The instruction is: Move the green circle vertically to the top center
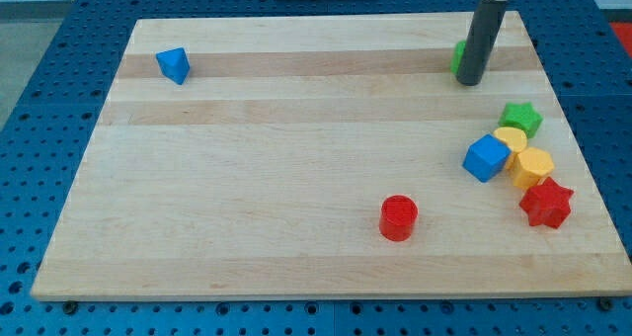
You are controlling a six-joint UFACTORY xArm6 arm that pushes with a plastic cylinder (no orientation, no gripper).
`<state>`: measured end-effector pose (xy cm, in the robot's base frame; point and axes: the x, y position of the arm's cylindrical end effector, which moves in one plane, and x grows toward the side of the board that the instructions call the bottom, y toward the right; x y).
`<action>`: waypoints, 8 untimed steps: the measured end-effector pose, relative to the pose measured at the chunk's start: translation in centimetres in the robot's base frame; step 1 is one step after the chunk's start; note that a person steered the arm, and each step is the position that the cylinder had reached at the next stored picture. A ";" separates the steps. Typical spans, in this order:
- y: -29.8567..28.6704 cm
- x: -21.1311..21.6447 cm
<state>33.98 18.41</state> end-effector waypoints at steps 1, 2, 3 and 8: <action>-3.0 1.4; -2.4 1.4; 4.6 1.1; -5.0 -4.1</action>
<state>29.88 13.37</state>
